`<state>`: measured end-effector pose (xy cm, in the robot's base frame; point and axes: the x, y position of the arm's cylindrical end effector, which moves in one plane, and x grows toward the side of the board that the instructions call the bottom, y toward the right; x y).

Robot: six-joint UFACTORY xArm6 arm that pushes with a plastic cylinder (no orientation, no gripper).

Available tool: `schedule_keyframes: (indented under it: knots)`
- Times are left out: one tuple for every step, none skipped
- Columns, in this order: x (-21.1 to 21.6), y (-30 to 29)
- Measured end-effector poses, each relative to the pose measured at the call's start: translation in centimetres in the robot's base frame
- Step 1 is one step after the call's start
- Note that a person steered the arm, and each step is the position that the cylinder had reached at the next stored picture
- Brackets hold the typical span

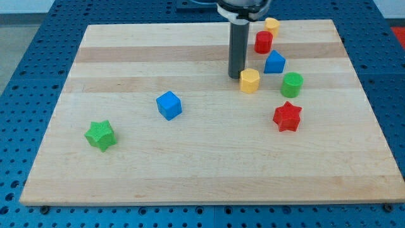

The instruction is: Move the hexagon slightly towards the bottom

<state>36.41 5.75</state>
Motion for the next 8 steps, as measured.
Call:
schedule_keyframes:
  knots:
    - [-1.5,2.0]
    - [-3.1,4.5]
    - [-3.1,5.2]
    - [-3.1,5.0]
    - [-1.1,3.4]
    - [1.4,3.1]
    - [1.9,3.1]
    - [2.0,3.1]
